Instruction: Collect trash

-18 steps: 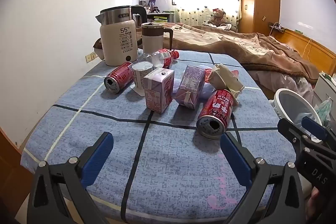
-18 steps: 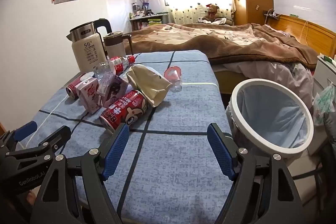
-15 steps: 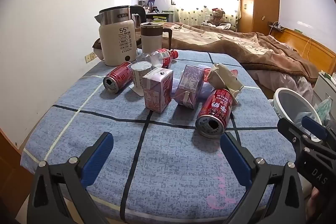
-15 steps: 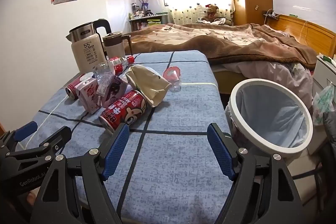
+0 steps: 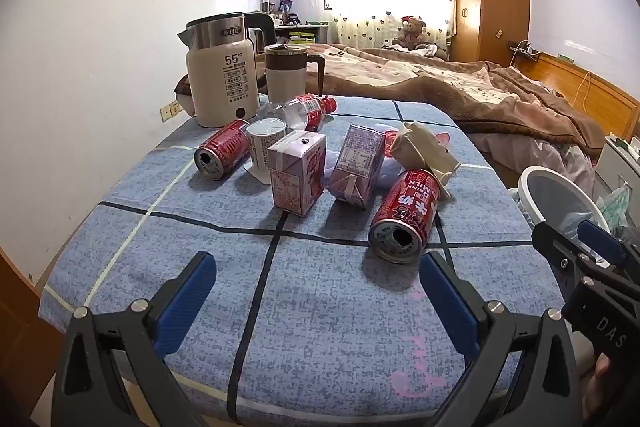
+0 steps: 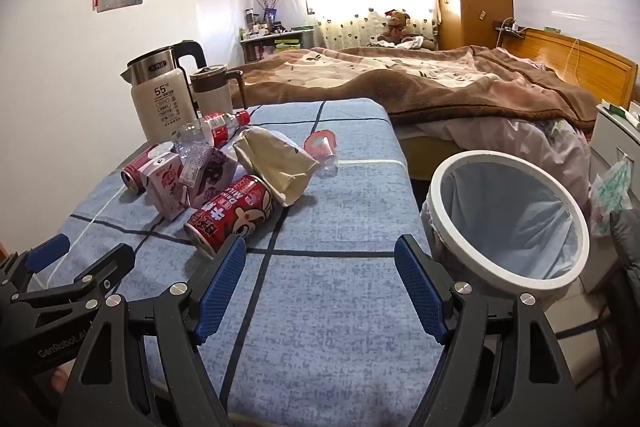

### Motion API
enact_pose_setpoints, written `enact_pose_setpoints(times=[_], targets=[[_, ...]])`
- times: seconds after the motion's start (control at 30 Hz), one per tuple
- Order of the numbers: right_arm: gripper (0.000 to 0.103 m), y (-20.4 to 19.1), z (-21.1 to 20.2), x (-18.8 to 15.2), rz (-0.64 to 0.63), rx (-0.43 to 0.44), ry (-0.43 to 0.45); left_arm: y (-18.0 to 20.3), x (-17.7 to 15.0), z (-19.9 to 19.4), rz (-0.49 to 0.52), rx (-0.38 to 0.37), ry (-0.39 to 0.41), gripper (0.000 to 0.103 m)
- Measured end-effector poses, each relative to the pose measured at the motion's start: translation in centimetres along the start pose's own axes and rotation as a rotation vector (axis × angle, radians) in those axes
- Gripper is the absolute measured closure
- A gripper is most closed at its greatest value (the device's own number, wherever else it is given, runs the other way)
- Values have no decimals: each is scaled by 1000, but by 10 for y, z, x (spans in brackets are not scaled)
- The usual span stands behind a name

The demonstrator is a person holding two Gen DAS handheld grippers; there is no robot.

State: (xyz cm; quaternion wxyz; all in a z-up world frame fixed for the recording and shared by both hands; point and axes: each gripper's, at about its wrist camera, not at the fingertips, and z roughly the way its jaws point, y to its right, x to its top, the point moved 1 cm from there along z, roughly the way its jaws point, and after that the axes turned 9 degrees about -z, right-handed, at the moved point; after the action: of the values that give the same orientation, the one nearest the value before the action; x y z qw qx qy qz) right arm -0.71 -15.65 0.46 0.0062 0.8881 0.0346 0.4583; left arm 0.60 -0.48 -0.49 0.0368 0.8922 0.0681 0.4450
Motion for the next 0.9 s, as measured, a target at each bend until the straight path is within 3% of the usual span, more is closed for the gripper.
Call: enact_pose_setpoints(times=[0.9], targets=[[26, 7, -5, -2, 21, -21, 7, 7, 0, -2, 17, -17, 3, 0]])
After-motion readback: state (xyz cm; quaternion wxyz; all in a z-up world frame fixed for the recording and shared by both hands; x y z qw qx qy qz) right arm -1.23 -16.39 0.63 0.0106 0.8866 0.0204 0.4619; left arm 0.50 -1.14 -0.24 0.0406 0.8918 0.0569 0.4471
